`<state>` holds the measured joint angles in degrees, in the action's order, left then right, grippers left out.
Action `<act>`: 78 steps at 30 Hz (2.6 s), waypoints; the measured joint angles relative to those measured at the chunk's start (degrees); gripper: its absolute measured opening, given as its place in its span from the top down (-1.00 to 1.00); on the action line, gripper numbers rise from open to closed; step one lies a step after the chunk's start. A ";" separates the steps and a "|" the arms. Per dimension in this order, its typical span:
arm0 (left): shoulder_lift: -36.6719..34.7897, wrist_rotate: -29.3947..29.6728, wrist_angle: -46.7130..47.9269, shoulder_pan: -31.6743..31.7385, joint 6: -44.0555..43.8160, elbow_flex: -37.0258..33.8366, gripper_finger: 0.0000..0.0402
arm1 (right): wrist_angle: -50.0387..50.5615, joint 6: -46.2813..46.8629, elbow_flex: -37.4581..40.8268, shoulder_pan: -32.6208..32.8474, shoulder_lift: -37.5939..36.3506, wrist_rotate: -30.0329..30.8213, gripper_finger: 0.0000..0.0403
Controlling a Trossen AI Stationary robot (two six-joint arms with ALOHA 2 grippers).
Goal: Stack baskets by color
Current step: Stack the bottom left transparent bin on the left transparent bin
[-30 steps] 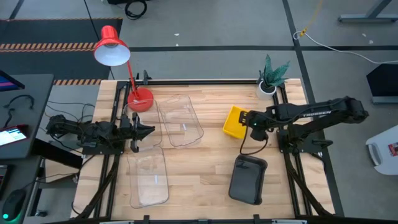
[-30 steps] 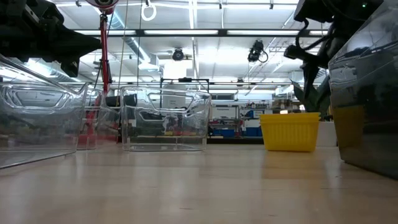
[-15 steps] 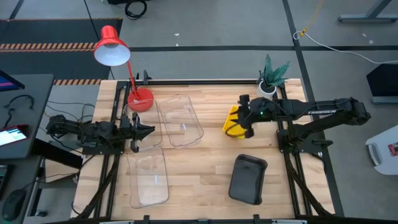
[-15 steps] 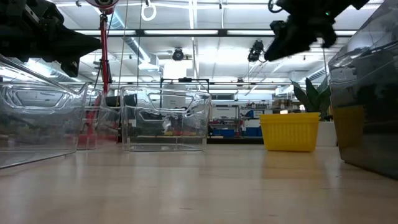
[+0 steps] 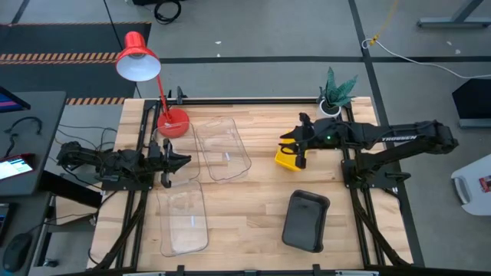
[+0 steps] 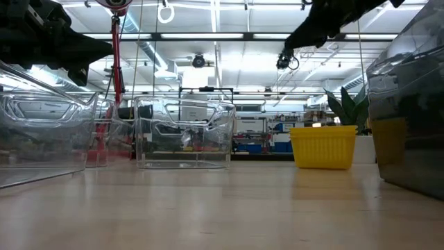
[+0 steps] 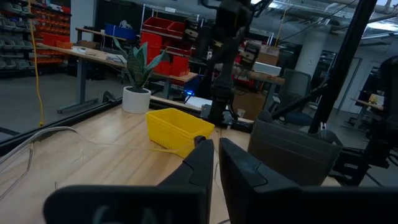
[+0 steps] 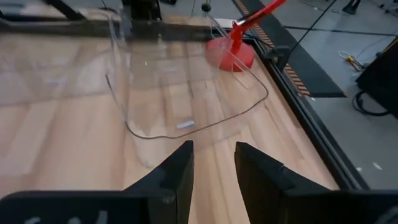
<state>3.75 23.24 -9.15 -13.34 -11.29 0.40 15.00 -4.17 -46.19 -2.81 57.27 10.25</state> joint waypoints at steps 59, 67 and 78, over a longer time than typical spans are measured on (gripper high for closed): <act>24.89 -13.30 12.24 -6.12 -11.99 17.50 0.70 | -26.95 2.32 27.27 20.16 -29.65 22.01 0.91; 36.56 -12.98 15.17 -12.74 -21.43 23.08 0.72 | -27.50 -2.11 29.60 20.17 -34.93 22.25 0.95; 48.79 -11.32 25.13 -23.00 -31.62 34.82 0.77 | -27.30 -3.75 31.32 20.18 -39.76 22.24 0.95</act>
<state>52.54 11.92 15.99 -36.34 -42.91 35.22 -12.30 -7.92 -14.87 17.37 17.51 32.49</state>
